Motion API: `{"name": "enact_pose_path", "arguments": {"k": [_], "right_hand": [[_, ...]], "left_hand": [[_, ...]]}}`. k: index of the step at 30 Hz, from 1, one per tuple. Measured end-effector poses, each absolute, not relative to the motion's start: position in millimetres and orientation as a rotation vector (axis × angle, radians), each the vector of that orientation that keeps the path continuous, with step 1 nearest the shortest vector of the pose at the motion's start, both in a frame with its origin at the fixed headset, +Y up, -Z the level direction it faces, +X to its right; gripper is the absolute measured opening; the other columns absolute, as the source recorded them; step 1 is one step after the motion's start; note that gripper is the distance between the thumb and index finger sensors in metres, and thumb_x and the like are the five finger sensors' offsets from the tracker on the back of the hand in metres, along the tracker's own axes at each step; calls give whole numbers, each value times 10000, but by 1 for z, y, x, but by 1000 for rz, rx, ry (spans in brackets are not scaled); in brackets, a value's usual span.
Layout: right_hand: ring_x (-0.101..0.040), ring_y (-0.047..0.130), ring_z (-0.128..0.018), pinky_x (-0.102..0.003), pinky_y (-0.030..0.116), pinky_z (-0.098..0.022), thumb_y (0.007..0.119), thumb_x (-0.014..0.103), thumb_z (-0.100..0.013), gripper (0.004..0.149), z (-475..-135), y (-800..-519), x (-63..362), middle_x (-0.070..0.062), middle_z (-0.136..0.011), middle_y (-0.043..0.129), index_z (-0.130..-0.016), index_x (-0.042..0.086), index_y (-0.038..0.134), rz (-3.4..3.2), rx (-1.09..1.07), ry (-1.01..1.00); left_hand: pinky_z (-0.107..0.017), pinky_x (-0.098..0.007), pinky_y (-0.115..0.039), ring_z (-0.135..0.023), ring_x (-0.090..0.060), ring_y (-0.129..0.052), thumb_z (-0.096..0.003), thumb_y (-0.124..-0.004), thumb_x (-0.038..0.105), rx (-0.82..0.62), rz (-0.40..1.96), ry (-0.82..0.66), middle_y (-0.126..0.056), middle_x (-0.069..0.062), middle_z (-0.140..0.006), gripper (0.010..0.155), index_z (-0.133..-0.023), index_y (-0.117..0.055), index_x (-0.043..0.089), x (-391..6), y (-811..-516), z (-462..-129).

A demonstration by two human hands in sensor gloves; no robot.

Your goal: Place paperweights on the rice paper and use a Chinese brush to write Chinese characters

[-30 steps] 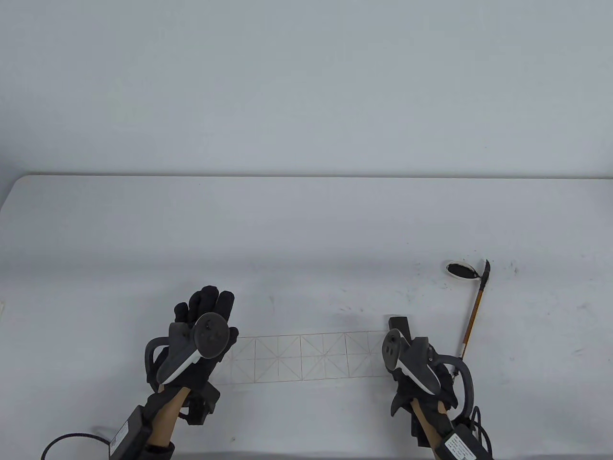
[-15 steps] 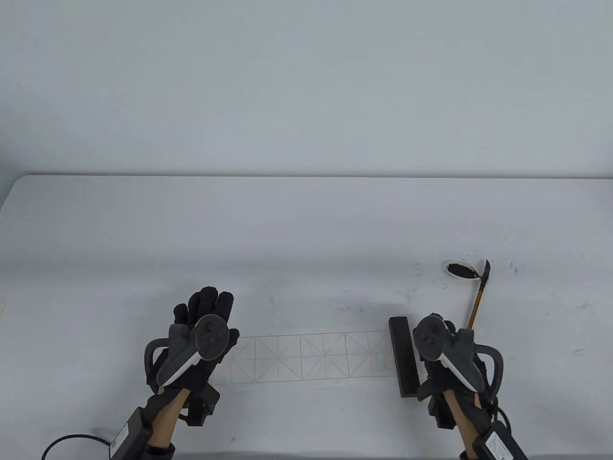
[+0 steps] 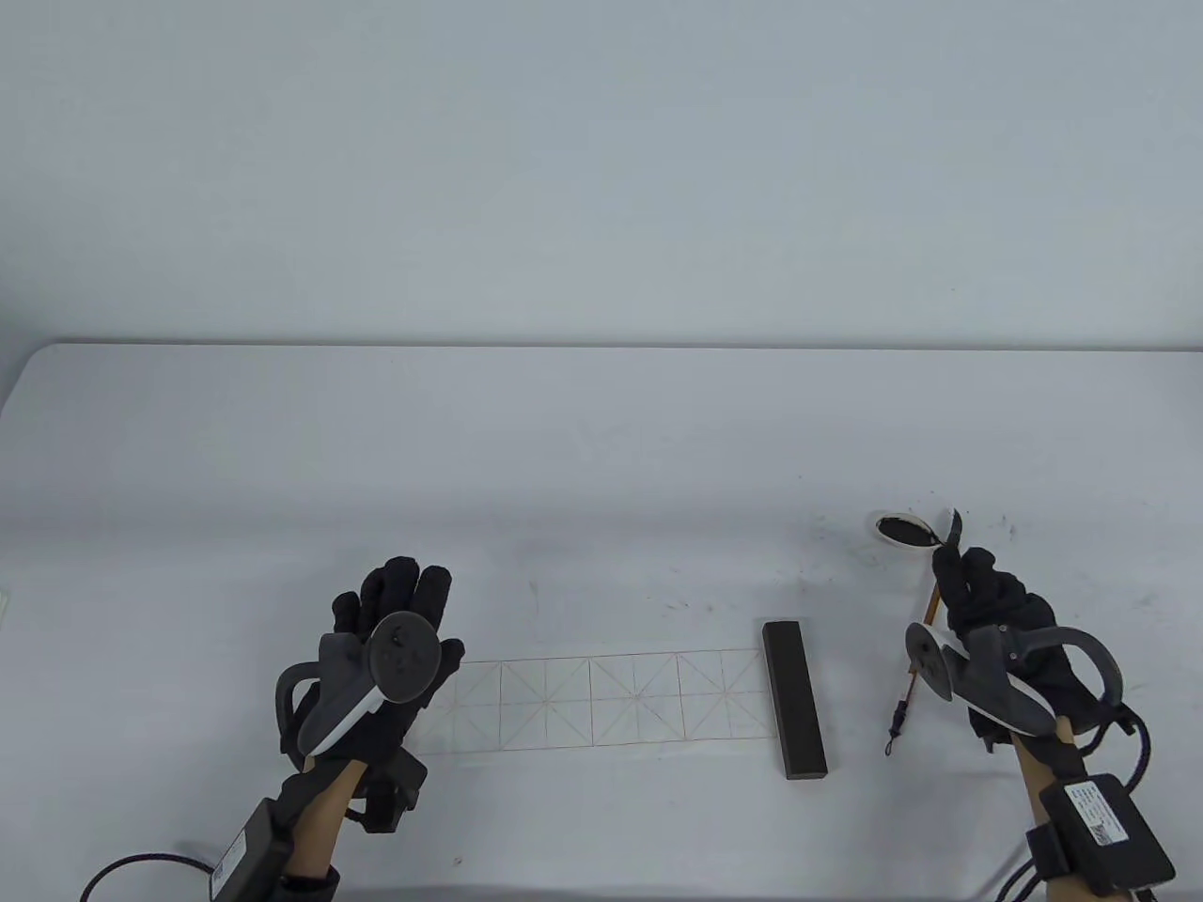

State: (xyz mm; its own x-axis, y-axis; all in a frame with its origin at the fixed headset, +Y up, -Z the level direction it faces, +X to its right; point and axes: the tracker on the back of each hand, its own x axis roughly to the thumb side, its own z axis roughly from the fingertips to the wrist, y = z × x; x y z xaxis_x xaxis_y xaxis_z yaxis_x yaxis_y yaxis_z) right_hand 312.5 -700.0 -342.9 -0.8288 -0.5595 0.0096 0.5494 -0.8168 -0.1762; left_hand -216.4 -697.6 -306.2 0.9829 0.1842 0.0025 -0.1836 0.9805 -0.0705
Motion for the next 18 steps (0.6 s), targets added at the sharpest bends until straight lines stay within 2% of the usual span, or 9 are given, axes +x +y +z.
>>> {"name": "enact_pose_path", "arguments": {"k": [8,18], "right_hand": [[-244,860,-781,-405,808,-528,757,267,-520,690,-360,-741,311,-125,-1000,642,-1064,215,336,-2373,-163,36],[-204,943,-703,-364,852,-478,763,214,-516,649,-375,-761,305,-102,-936,758,-1050,237,395,-2307,-216,-55]], "left_hand": [[-871,-483,-143,-1228,-307,-213,-549,-581,540,-73,190,-2,-141,-3,-1288,779,-1195,-170,400,-218,-697,-306],[-870,-486,-144,-1228,-311,-216,-548,-581,543,-80,189,0,-143,-13,-1289,785,-1193,-157,400,-219,-697,-307]]}}
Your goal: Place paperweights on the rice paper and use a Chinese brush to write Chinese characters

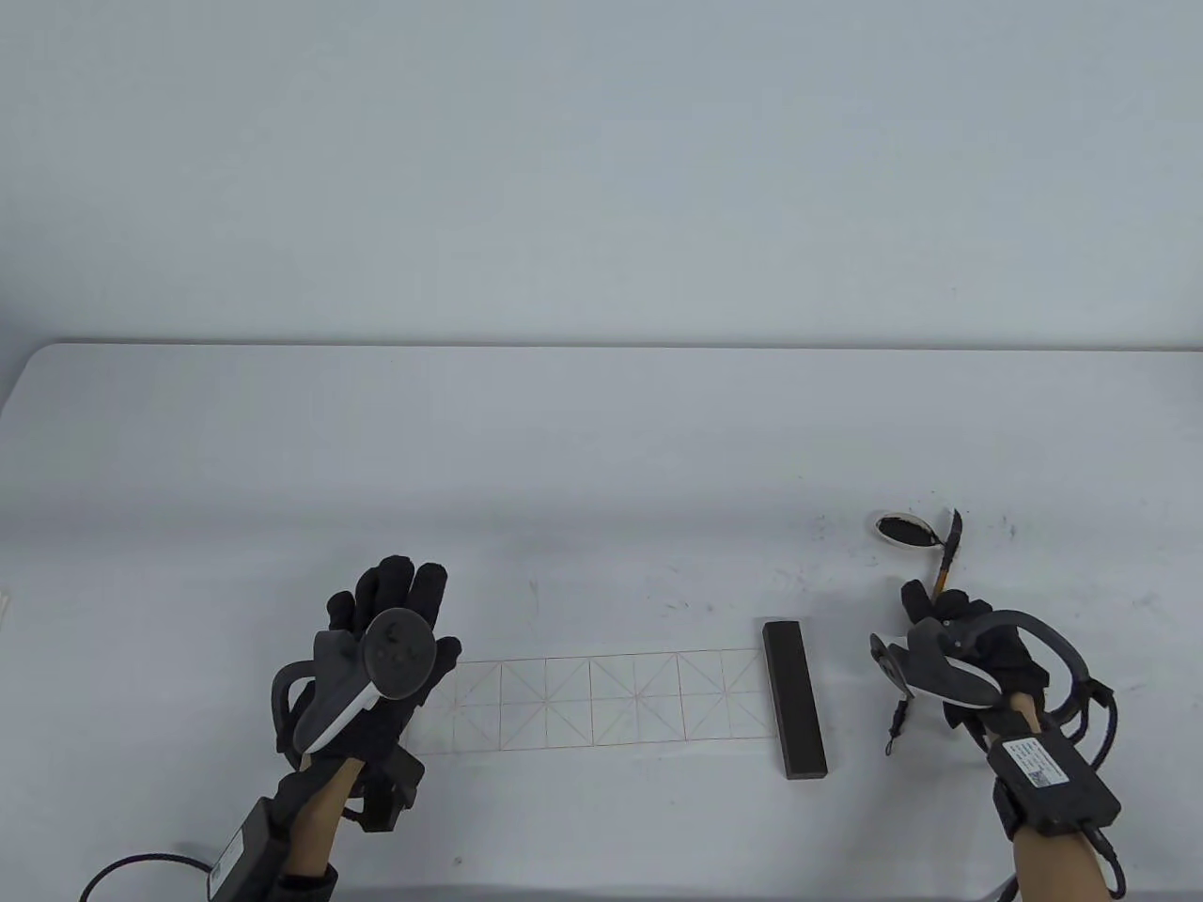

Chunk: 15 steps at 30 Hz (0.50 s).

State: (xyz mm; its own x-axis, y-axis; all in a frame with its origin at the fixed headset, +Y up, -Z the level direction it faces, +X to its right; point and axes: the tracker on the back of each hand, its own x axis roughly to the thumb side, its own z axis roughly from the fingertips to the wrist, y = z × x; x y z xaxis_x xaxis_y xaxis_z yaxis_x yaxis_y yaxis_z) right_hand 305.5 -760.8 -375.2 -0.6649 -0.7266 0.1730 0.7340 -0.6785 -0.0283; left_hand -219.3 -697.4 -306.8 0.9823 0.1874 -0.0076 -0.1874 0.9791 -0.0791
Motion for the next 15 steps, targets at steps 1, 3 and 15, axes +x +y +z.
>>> {"name": "enact_pose_path", "arguments": {"k": [1,3,15], "right_hand": [[-204,945,-696,-361,853,-476,763,210,-514,647,-376,-761,305,-101,-929,764,-1048,243,399,-2301,-220,-57],[-197,951,-682,-356,852,-472,762,206,-513,635,-376,-759,303,-97,-916,769,-1044,248,415,-2287,-226,-66],[-187,971,-609,-340,856,-439,748,197,-513,512,-376,-753,300,-91,-836,817,-983,224,545,-2279,-275,22]], "left_hand": [[-870,-487,-145,-1228,-312,-215,-548,-582,542,-81,188,0,-144,-20,-1289,785,-1193,-157,402,-219,-697,-307],[-870,-487,-146,-1229,-311,-218,-546,-582,543,-83,186,-1,-148,-12,-1290,787,-1192,-156,401,-219,-697,-307],[-869,-491,-150,-1227,-319,-220,-545,-583,546,-92,176,-5,-154,-20,-1291,791,-1192,-152,399,-218,-698,-307]]}}
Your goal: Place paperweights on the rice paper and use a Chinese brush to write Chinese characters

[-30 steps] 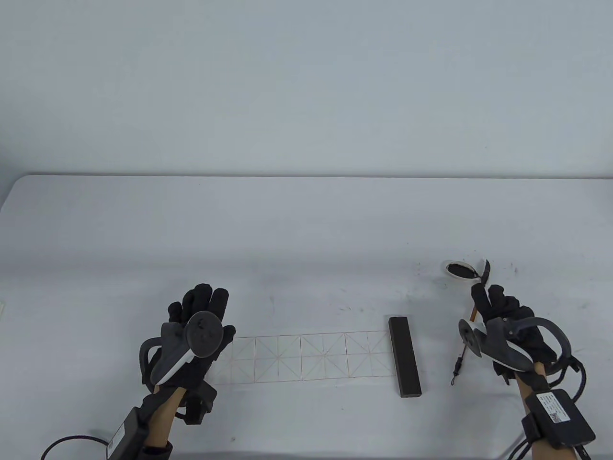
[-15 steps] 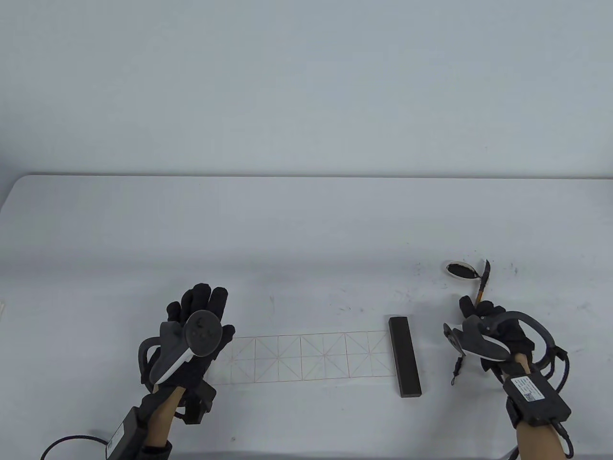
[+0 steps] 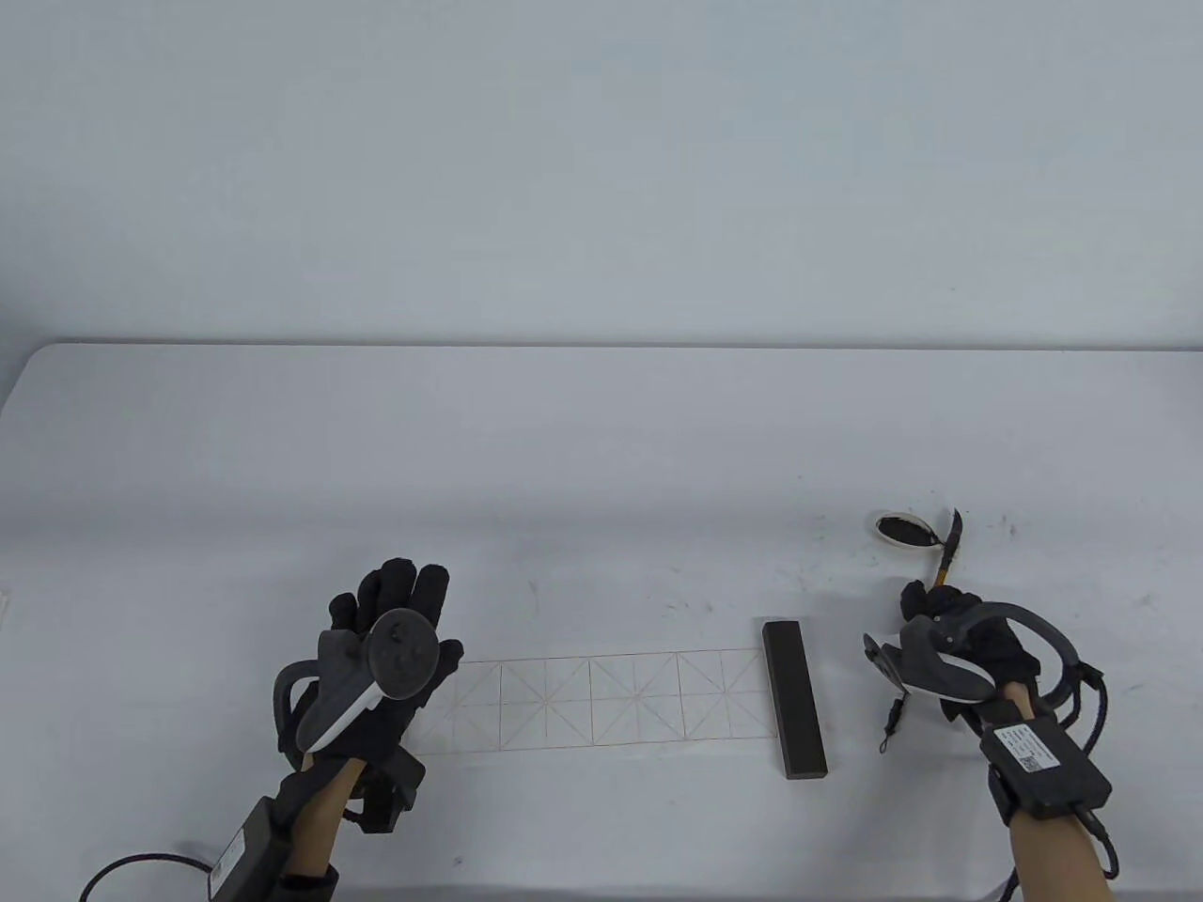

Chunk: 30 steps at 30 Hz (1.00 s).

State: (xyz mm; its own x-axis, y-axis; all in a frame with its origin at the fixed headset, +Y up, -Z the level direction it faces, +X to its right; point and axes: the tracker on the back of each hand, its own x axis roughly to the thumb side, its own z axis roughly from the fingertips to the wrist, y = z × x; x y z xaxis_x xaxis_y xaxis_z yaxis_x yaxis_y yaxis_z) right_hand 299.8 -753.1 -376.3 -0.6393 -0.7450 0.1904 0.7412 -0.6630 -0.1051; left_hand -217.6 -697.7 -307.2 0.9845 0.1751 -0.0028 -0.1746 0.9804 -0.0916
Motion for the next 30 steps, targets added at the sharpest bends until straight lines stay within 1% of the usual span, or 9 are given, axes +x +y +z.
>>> {"name": "enact_pose_path", "arguments": {"k": [5,6,10,11,13,14,18,22,30], "right_hand": [[-185,970,-601,-344,857,-430,733,200,-519,488,-377,-752,299,-91,-832,817,-972,222,555,-2266,-283,55],[-186,971,-599,-345,858,-428,732,201,-519,485,-376,-751,299,-93,-831,816,-971,224,556,-2266,-282,58],[-184,972,-600,-346,860,-424,731,203,-519,483,-376,-751,298,-95,-830,817,-968,224,555,-2258,-280,69],[-183,973,-599,-345,862,-423,731,204,-519,481,-376,-751,298,-95,-830,817,-967,226,556,-2256,-280,76],[-181,974,-601,-343,866,-420,728,205,-520,479,-376,-750,298,-96,-829,818,-966,223,554,-2249,-278,91],[-180,975,-601,-342,868,-418,726,205,-521,477,-375,-750,298,-98,-829,816,-965,219,553,-2243,-274,107],[-189,976,-599,-341,873,-409,715,200,-529,459,-372,-743,297,-110,-829,815,-960,200,554,-2244,-252,171],[-199,969,-607,-346,871,-411,710,195,-536,459,-366,-726,297,-121,-832,808,-965,185,547,-2261,-212,229],[-202,976,-602,-347,876,-405,723,199,-532,454,-350,-667,295,-127,-823,830,-960,183,574,-2431,-74,424]], "left_hand": [[-868,-492,-151,-1227,-319,-220,-544,-582,547,-95,175,-2,-153,-24,-1290,792,-1191,-150,399,-218,-698,-307],[-868,-492,-152,-1222,-319,-251,-544,-583,547,-94,175,-2,-156,-25,-1291,793,-1192,-151,398,-218,-698,-307],[-867,-493,-152,-1227,-319,-221,-544,-583,547,-94,178,0,-155,-27,-1290,795,-1193,-148,394,-218,-698,-307],[-868,-492,-152,-1222,-318,-251,-544,-582,548,-95,179,1,-157,-15,-1290,793,-1192,-151,395,-218,-698,-307],[-868,-492,-152,-1226,-322,-221,-545,-582,547,-97,179,2,-154,-34,-1290,796,-1192,-146,394,-218,-698,-307],[-868,-493,-152,-1222,-318,-251,-544,-582,548,-97,179,2,-152,-34,-1291,795,-1192,-147,395,-218,-698,-307],[-868,-493,-152,-1225,-324,-218,-544,-581,549,-93,184,4,-151,-29,-1290,798,-1192,-143,395,-219,-697,-307],[-867,-494,-152,-1225,-326,-221,-544,-582,549,-91,189,3,-151,-31,-1290,798,-1192,-144,393,-220,-697,-307],[-867,-493,-153,-1225,-325,-219,-544,-581,550,-87,195,2,-150,-33,-1290,800,-1192,-139,395,-221,-697,-307]]}}
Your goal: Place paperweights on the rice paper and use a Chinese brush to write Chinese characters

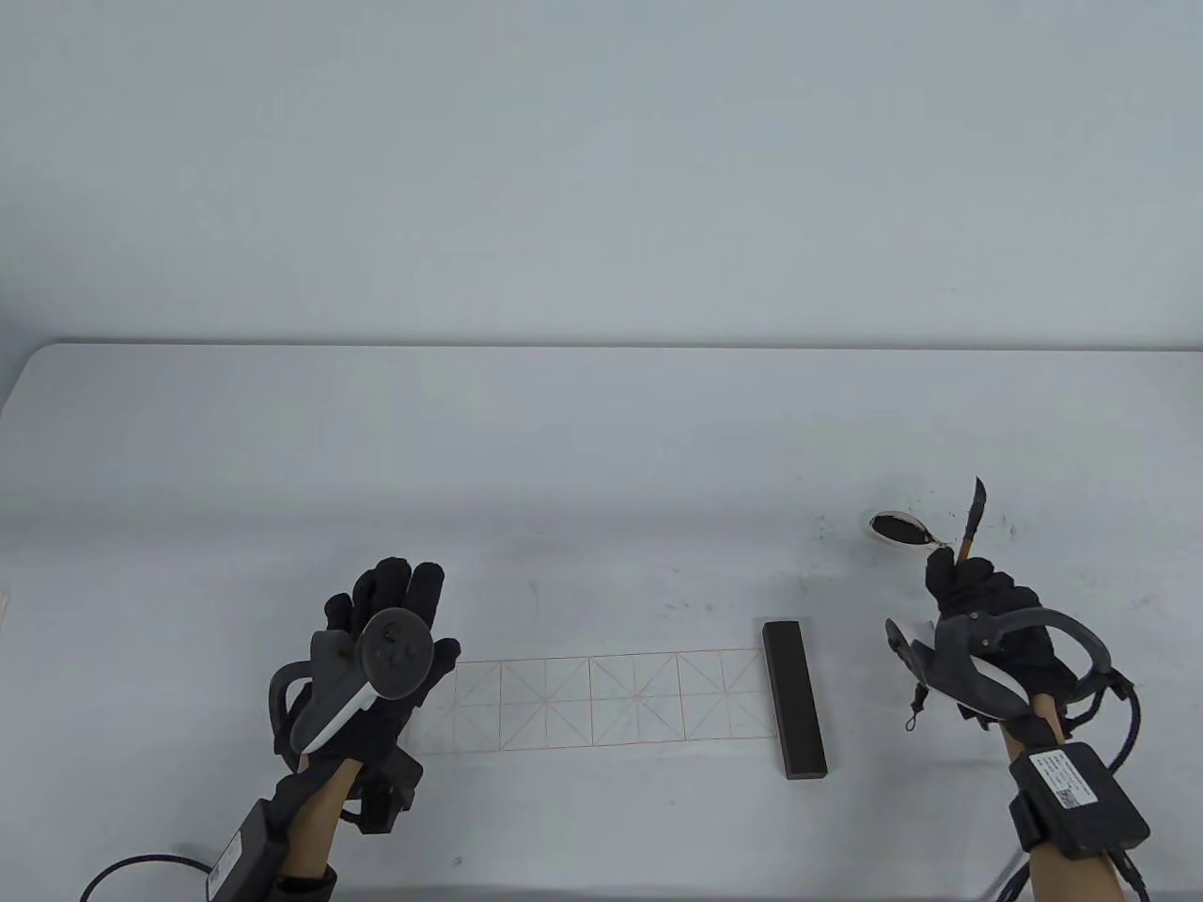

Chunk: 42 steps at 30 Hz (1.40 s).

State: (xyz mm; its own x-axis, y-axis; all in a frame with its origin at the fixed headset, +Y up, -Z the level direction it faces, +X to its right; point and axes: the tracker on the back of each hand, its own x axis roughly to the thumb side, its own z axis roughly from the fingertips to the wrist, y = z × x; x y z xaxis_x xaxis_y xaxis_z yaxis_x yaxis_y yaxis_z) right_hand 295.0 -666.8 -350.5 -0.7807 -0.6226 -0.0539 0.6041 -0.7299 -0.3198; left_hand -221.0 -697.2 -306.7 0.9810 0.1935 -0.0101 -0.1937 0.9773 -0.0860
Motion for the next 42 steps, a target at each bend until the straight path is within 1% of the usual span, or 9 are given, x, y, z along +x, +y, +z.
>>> {"name": "enact_pose_path", "arguments": {"k": [1,7,10,14,19,25,32,36,42], "right_hand": [[-202,982,-596,-347,879,-402,730,203,-529,451,-348,-656,296,-124,-817,841,-957,184,588,-2500,-37,465],[-198,1003,-556,-342,888,-376,764,247,-514,444,-334,-616,300,-118,-771,890,-937,182,646,-2835,132,638],[-195,1017,-522,-335,893,-352,771,263,-512,446,-333,-605,305,-118,-737,918,-933,156,670,-2990,204,701],[-188,1037,-461,-322,902,-307,769,298,-511,470,-334,-597,316,-131,-667,957,-916,69,700,-3215,328,805],[-187,1052,-426,-311,908,-281,750,305,-520,475,-340,-608,335,-147,-621,983,-892,10,729,-3443,531,893],[-174,1070,-347,-290,918,-223,754,301,-519,456,-351,-634,357,-145,-543,1019,-833,-29,777,-3572,874,1037],[-154,1070,-298,-267,917,-185,773,374,-504,436,-361,-667,372,-109,-504,1030,-786,43,816,-3538,1240,1192],[-149,1071,-293,-261,918,-180,772,392,-500,436,-365,-680,375,-103,-502,1031,-773,56,827,-3459,1343,1211],[-156,1071,-310,-265,919,-192,764,387,-508,440,-370,-691,377,-112,-523,1027,-787,50,817,-3465,1366,1171]], "left_hand": [[-867,-493,-153,-1226,-326,-216,-544,-580,550,-87,196,2,-151,-29,-1290,800,-1191,-138,394,-221,-697,-307],[-867,-494,-153,-1221,-322,-249,-545,-581,550,-87,199,1,-152,-30,-1290,799,-1191,-138,393,-222,-697,-306],[-867,-493,-153,-1220,-325,-248,-544,-580,550,-87,201,1,-153,-33,-1290,800,-1191,-137,393,-222,-697,-306],[-867,-494,-154,-1220,-325,-249,-544,-580,550,-86,202,-1,-153,-25,-1290,800,-1191,-137,395,-222,-698,-306],[-867,-493,-154,-1221,-324,-248,-544,-580,550,-87,204,0,-151,-35,-1290,799,-1191,-137,394,-222,-698,-306],[-867,-492,-151,-1225,-325,-221,-544,-580,550,-92,205,5,-149,-33,-1290,799,-1190,-136,396,-223,-698,-307],[-867,-492,-149,-1224,-327,-217,-545,-580,550,-112,205,9,-149,-29,-1290,799,-1190,-134,395,-223,-699,-307],[-868,-491,-145,-1224,-326,-215,-545,-580,550,-121,204,12,-145,-33,-1290,801,-1190,-131,395,-223,-699,-308],[-868,-491,-142,-1226,-320,-215,-545,-578,550,-134,204,15,-140,-33,-1290,799,-1188,-129,399,-222,-699,-308]]}}
